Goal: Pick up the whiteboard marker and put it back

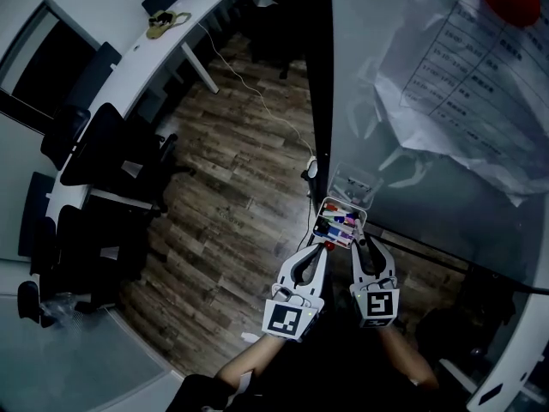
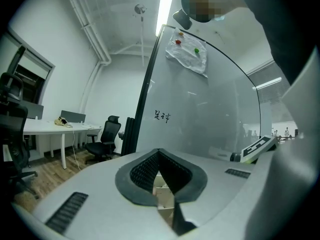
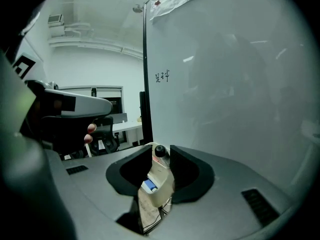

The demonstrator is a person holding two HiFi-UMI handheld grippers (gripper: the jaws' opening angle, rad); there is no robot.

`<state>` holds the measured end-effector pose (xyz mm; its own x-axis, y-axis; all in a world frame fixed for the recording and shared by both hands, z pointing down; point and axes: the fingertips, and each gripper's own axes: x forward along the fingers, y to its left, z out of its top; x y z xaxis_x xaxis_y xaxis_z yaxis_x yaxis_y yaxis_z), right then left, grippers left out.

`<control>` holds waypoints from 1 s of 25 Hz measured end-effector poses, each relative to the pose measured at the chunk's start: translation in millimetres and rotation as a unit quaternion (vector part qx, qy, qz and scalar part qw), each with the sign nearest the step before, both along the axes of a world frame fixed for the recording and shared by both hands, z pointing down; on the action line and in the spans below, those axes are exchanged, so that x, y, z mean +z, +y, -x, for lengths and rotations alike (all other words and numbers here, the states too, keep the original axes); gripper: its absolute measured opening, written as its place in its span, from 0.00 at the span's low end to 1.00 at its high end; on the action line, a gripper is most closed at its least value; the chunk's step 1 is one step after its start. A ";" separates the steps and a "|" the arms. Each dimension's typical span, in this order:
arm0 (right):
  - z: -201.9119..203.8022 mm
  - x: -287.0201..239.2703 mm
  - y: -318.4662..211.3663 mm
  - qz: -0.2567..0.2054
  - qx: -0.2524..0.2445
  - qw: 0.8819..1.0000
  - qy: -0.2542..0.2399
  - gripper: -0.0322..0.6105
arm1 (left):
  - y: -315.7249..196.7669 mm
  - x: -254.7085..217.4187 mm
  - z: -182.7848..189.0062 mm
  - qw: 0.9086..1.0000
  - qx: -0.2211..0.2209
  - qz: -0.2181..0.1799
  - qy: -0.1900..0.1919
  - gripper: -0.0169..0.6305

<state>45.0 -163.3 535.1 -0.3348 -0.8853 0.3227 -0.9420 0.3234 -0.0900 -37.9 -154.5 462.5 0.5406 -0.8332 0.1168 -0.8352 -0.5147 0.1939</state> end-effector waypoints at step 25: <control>-14.2 -13.6 1.1 -0.009 0.025 1.000 -0.002 0.17 | -2.4 -6.8 -11.0 1.000 0.011 0.006 0.006 0.04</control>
<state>59.3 -162.2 521.6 -0.2919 -0.9066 0.3049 -0.9564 0.2783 -0.0880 -26.9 -156.9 455.7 0.5595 -0.8201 0.1201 -0.8217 -0.5299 0.2097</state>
